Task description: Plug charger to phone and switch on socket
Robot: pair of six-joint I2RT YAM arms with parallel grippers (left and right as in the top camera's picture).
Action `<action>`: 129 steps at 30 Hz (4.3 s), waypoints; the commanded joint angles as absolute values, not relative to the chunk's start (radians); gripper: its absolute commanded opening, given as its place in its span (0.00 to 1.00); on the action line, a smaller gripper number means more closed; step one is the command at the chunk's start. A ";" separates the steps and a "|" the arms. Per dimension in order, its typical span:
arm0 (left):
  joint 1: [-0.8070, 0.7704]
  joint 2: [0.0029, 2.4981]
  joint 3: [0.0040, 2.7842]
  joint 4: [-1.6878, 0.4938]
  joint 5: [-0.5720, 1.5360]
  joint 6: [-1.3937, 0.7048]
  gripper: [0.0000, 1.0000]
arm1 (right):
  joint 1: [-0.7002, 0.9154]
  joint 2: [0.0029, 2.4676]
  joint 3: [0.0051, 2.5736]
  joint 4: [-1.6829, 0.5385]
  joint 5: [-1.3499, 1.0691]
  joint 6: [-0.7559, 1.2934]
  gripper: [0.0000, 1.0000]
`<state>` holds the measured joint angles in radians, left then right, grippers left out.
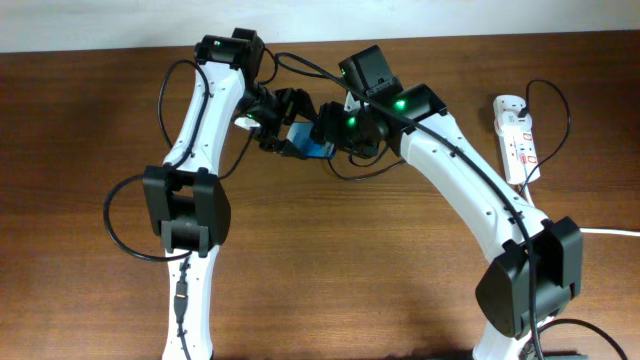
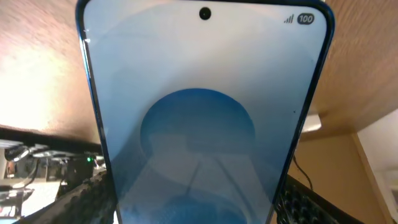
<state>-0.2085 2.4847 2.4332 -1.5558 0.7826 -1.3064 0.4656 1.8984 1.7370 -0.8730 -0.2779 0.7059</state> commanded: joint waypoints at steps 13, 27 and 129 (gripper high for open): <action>-0.209 2.474 2.463 -1.558 0.999 -1.263 0.00 | 0.472 1.972 1.750 -0.844 -0.224 0.686 0.30; -0.207 2.474 2.463 -1.557 0.999 -1.236 0.53 | 0.424 1.932 1.751 -0.881 -0.235 0.684 0.04; -0.211 2.474 2.462 -0.874 1.052 -0.890 0.00 | 0.299 1.611 1.038 0.093 -0.096 1.381 0.75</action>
<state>-0.2344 2.4855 2.4516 -0.8436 1.0309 -1.0012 0.3077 1.6169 1.0302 0.1368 -0.1017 1.4937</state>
